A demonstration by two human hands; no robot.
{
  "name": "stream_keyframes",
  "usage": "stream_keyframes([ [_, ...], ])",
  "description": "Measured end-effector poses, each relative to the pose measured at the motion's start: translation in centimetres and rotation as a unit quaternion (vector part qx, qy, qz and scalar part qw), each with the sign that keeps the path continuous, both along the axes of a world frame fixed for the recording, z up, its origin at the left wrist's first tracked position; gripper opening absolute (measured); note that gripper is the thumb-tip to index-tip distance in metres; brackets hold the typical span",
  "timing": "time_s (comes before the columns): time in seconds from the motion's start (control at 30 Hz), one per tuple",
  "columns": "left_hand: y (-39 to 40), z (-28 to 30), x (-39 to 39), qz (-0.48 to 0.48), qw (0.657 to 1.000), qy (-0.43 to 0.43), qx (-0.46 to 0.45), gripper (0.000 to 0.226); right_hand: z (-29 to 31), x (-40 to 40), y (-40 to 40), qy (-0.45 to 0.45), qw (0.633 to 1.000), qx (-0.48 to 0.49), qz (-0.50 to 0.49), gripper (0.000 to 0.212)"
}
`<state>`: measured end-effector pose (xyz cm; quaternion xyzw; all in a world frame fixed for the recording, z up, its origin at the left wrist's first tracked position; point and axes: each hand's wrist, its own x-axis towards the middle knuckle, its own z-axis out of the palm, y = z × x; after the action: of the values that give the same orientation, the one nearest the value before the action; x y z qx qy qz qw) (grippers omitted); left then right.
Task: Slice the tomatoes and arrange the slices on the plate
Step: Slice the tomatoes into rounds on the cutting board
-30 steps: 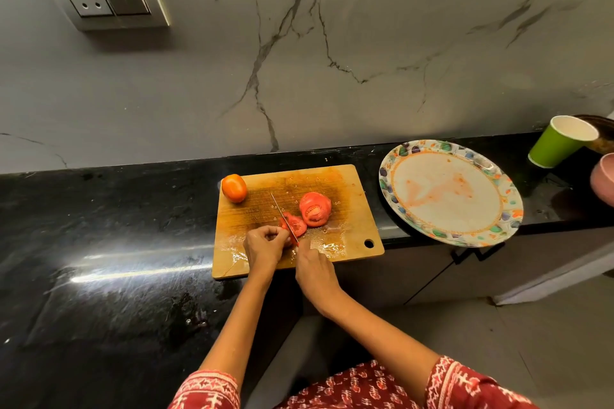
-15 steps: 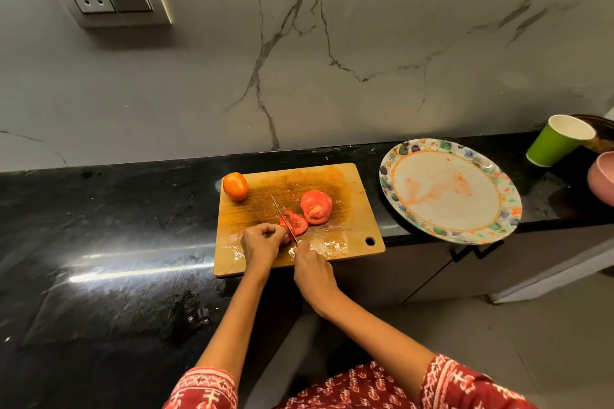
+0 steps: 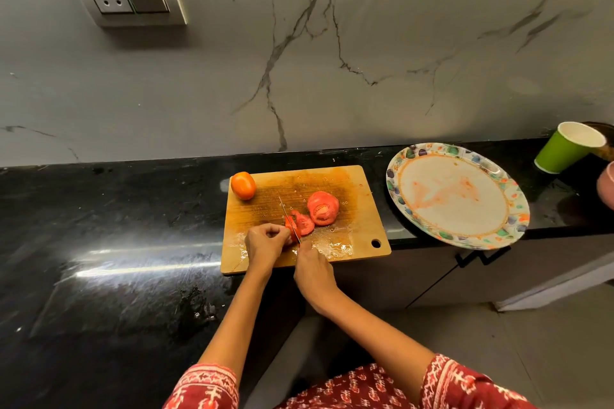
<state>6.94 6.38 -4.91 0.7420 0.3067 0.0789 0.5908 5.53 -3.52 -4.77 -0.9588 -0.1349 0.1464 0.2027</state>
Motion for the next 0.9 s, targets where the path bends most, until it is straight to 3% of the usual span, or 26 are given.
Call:
stream_keyframes([
  [0.4,-0.1,0.5,0.7,0.016,0.998,0.044,0.040,0.025,-0.3,-0.9,-0.2,-0.030,0.999,-0.026,0.009,0.030],
  [0.53,0.3,0.3,0.8,0.021,0.998,0.053,0.039,0.029,-0.7,-1.9,-1.9,-0.115,0.992,-0.044,0.021,0.026],
  [0.67,-0.2,0.5,1.0,0.021,0.998,0.046,0.037,0.028,-0.5,-0.8,-1.2,-0.055,0.997,-0.044,0.031,0.026],
  [0.8,-0.5,0.5,0.6,0.020,0.998,0.030,0.047,0.024,0.0,0.0,-1.0,-0.114,0.992,-0.055,0.022,0.020],
  [0.9,0.3,0.6,0.6,0.037,0.998,0.021,0.048,0.019,-0.8,-0.6,-2.3,-0.125,0.990,-0.056,0.016,0.043],
])
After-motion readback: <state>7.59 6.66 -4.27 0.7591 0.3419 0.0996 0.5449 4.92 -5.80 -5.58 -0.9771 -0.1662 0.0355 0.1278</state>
